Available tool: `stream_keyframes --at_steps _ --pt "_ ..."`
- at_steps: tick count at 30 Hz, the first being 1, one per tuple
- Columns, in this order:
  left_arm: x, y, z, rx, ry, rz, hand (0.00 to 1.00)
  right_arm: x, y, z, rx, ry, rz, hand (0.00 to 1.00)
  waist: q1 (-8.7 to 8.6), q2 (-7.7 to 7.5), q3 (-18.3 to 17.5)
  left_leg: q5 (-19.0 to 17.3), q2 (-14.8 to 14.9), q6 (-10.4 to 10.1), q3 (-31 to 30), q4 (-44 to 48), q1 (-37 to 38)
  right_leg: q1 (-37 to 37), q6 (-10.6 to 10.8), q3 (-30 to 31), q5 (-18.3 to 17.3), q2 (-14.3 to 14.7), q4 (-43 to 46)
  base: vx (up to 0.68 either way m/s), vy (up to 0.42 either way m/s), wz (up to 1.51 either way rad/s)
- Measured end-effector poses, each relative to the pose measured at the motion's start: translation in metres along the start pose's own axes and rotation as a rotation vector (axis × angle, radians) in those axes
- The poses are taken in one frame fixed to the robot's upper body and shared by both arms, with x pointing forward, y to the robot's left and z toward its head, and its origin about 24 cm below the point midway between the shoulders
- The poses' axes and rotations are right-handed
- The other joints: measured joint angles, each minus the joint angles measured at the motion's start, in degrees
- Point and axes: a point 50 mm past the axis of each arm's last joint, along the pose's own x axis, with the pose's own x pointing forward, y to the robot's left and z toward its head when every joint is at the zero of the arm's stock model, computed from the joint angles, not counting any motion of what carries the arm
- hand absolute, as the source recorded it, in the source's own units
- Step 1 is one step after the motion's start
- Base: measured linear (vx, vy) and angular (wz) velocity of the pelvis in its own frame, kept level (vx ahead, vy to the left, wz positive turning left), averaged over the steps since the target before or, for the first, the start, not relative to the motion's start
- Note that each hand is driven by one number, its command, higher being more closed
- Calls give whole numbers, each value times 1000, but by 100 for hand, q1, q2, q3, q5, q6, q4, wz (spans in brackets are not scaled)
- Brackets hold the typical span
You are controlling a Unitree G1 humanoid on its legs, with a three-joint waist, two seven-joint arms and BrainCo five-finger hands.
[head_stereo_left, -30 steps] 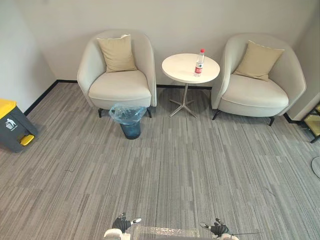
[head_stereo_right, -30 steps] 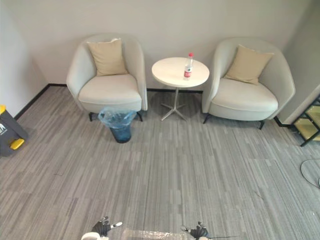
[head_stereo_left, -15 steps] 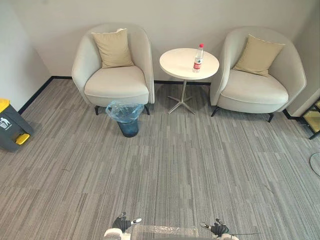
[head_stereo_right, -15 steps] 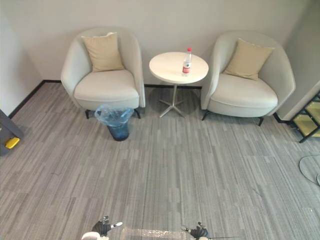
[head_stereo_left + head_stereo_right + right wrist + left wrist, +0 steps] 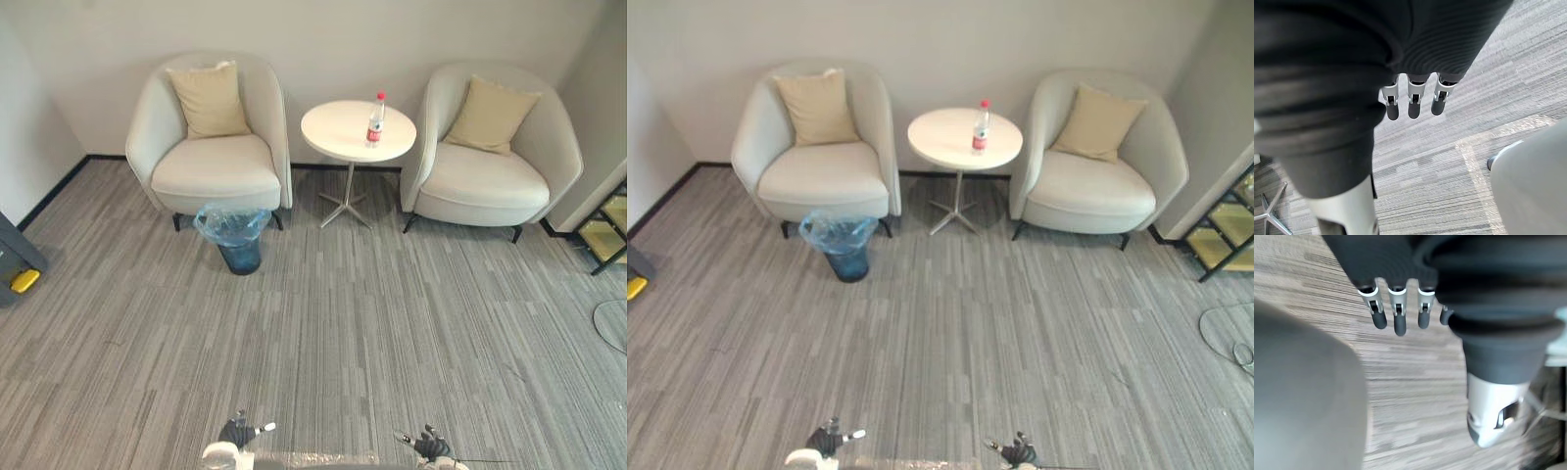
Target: Gather rubbish on tea table into small bin, then transfer packed bag to large trash can.
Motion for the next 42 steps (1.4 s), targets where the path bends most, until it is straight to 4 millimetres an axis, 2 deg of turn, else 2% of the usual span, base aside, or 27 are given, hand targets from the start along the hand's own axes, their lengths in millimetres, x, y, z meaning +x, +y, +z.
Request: stream_keyframes --at_steps 3,5,7,8,9,11,13,14,15,16,17,19,20,22,24,25,26,27,28,30,32,33,34,36,38,40,42 --pt "0 -2 4 -10 -23 -3 0 1 -2 2 10 1 -9 0 19 52 50 -365 49 -28 63 157 -445 190 15 217 -148 -92 -7 283 61 -30" --pt "0 -3 7 -24 -40 -2 0 1 -1 0 11 10 -12 0 156 0 74 -458 -16 47 271 -529 -647 342 43 384 -217 -310 -122 362 143 -54" --pt "0 -6 10 -32 -52 -8 0 1 0 2 10 7 -9 0 256 -25 86 -215 -178 13 338 -1549 -825 497 171 555 -295 -580 -321 420 207 -57" --pt "0 -7 9 -34 -51 -6 0 2 2 5 9 1 -5 0 268 0 61 83 -259 -32 292 -2276 -829 536 268 672 -375 -669 -416 476 284 -57" --pt "-1 -8 8 -46 -52 -4 0 4 4 9 4 -5 2 0 286 35 62 563 -267 121 266 -2567 -830 644 372 818 -457 -700 -501 506 300 -64" --pt "1 0 11 -55 -59 23 0 3 20 7 -15 0 48 0 293 -160 -14 165 -429 311 509 -2404 -759 601 347 984 -376 -937 -270 584 291 -44" --pt "2 6 13 -51 -63 38 0 0 35 5 -31 -2 91 0 326 -368 -20 -147 -523 521 734 -2246 -514 315 501 1075 -294 -1082 730 639 290 -22" --pt "2 6 15 -41 -63 36 0 0 37 5 -52 -3 103 0 333 -409 -19 -232 -570 592 777 -2265 -336 144 679 1080 -216 -1108 1325 541 216 -18" --pt "3 5 15 -25 -52 29 0 0 38 6 -65 -11 109 0 348 -436 -7 -319 -639 676 811 -2350 -41 -192 1110 1069 -50 -1127 2315 492 165 -29" --pt "4 0 17 -10 -51 13 0 0 38 9 -66 -22 111 0 353 -383 28 -450 -645 677 806 -2496 368 -640 1354 966 -44 -1103 3443 469 152 -46" --pt "4 -3 17 -3 -49 3 0 0 38 14 -67 -44 114 0 355 -314 72 -528 -632 639 806 -2697 724 -956 1306 716 -113 -1134 4155 417 129 -50" --pt "5 -12 18 23 -46 -27 0 1 37 23 -74 -85 116 0 252 -230 90 -539 -616 627 805 -3172 1396 -1549 997 -187 -293 -1395 4734 409 106 -21" --pt "5 -16 19 22 -46 -38 0 1 38 26 -83 -100 119 0 223 -164 144 -537 -579 624 795 -3386 1743 -1733 804 -725 -404 -1540 4572 386 56 6" --pt "6 -22 23 24 -54 -57 0 1 39 27 -90 -104 119 0 198 -187 145 -537 -498 624 786 -3601 2122 -1966 718 -1236 -475 -1561 3926 391 -12 15" --pt "7 -27 26 35 -60 -77 0 2 39 31 -88 -115 118 0 140 -195 145 -536 -423 623 625 -3767 2359 -2278 668 -1414 -269 -1394 2834 371 -89 40" --pt "7 -29 26 43 -54 -83 0 4 40 35 -84 -120 117 0 93 -198 153 -534 -395 616 533 -3806 2466 -2414 605 -1374 6 -1280 2263 447 -169 48" --pt "7 -29 23 43 -44 -83 0 5 39 35 -83 -113 113 0 80 -195 159 -551 -367 494 461 -3835 2542 -2467 532 -1363 302 -1157 1821 591 -239 45" --pt "6 -27 18 46 -27 -78 0 6 38 35 -86 -106 110 0 77 -226 176 -645 -342 258 313 -3842 2679 -2440 298 -1268 1139 -932 1115 504 -218 34" --pt "5 -29 14 40 -11 -76 0 8 31 42 -92 -126 93 0 81 -24 217 -739 -163 108 120 -3847 2793 -2315 281 -1322 1253 -780 1197 399 -153 24" --pt "5 -31 11 23 3 -80 0 10 26 49 -85 -137 74 0 79 179 226 -556 36 -170 -126 -3596 2745 -2196 246 -1490 912 -670 1319 476 -203 28" --pt "4 -33 11 -16 6 -74 0 10 21 43 -71 -111 55 0 63 258 279 -312 199 -249 -241 -2526 2448 -1775 236 -1593 716 -519 1172 498 -248 25" --pt "4 -33 12 -36 1 -68 0 10 20 41 -83 -104 55 0 46 301 315 196 327 -148 -367 -1170 1922 -1352 204 -1601 660 -429 901 473 -164 0" --pt "4 -30 12 -57 -6 -56 0 9 20 38 -99 -97 59 0 96 311 381 117 526 -140 -421 62 1408 -927 152 -1580 627 -307 581 357 -70 -11" --pt "4 -30 19 -64 -38 -57 0 9 24 36 -79 -88 66 0 125 284 420 -190 665 -131 -247 712 711 -381 118 -1547 582 -255 217 295 -54 -16" --pt "4 -32 24 -69 -63 -61 0 7 27 31 -59 -76 71 0 165 205 431 -368 689 -57 143 96 299 -50 182 -1501 560 -318 -86 259 -29 -15" --pt "4 -34 29 -73 -79 -66 0 7 26 31 -42 -85 67 0 228 200 437 -292 595 23 488 -1353 73 157 371 -1506 456 -414 -211 322 115 0" --pt "4 -34 29 -76 -83 -66 0 6 24 30 -44 -86 63 0 247 199 438 293 355 77 538 -2677 43 304 572 -1498 254 -491 -163 349 206 10"
